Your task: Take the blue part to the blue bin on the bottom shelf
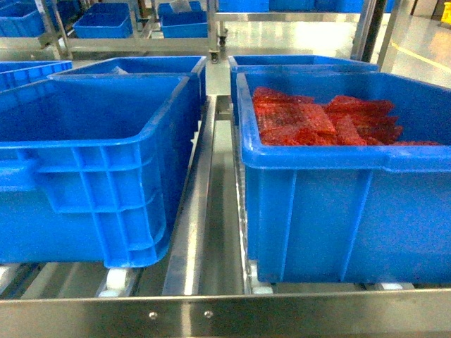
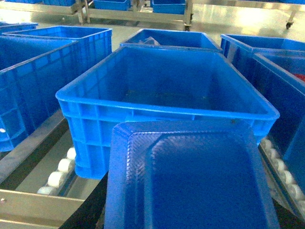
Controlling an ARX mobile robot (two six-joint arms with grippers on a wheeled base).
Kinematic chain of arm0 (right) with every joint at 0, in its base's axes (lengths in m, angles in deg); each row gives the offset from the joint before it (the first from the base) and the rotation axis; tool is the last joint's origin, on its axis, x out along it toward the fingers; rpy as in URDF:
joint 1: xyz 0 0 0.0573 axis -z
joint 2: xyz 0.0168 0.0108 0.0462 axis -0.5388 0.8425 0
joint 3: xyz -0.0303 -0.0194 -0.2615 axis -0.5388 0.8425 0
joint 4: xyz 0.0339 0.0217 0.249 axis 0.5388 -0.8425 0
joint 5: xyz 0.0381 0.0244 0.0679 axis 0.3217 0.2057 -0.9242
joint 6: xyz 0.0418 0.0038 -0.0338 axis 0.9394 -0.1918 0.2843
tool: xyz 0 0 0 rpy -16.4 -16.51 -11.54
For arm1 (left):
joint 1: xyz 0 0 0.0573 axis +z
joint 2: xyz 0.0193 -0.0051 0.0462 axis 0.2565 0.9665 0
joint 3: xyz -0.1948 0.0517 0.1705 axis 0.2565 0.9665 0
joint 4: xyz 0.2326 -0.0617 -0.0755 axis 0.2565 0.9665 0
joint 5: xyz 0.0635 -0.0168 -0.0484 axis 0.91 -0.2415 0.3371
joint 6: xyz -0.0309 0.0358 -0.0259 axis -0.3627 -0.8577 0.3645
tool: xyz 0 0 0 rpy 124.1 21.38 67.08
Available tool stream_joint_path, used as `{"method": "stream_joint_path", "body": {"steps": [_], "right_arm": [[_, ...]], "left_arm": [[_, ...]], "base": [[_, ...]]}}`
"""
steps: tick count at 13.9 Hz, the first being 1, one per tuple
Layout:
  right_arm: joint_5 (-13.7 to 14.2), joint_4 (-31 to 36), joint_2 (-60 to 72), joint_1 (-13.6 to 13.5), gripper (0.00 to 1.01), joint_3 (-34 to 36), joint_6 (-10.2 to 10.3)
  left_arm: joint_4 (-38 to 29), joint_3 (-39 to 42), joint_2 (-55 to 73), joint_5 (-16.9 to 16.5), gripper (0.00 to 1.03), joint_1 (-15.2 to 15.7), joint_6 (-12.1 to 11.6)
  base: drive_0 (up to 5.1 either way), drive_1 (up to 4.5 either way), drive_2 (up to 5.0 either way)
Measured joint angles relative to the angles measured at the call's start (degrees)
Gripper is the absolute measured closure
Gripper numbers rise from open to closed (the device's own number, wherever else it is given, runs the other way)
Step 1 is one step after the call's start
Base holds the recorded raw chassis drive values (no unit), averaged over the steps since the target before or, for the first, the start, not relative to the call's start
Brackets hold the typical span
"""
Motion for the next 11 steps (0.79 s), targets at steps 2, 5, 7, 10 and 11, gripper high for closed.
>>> {"method": "stream_joint_path", "body": {"steps": [2, 5, 7, 10, 11], "right_arm": [[0.04, -0.15, 0.0, 0.0, 0.03, 0.0, 0.02], [0.02, 0.04, 0.0, 0.0, 0.03, 0.0, 0.02], [0.0, -0.09, 0.0, 0.02, 0.03, 0.0, 0.0], [0.0, 0.13, 0.0, 0.0, 0.03, 0.0, 0.02], [0.04, -0.33, 0.0, 0.0, 0.03, 0.0, 0.02]], "left_arm": [[0.04, 0.0, 0.13, -0.02, 0.6, 0.0, 0.0], [0.0, 0.0, 0.09, -0.02, 0.6, 0.0, 0.0], [0.02, 0.0, 0.13, 0.0, 0.6, 0.0, 0.0], [0.13, 0.0, 0.11, 0.04, 0.6, 0.0, 0.0], [-0.02, 0.0, 0.11, -0.04, 0.6, 0.0, 0.0]], "base": [[0.0, 3.99, -4.0], [0.0, 3.99, -4.0], [0.1, 4.13, -3.9], [0.0, 4.05, -4.0], [0.1, 4.07, -3.9]]}}
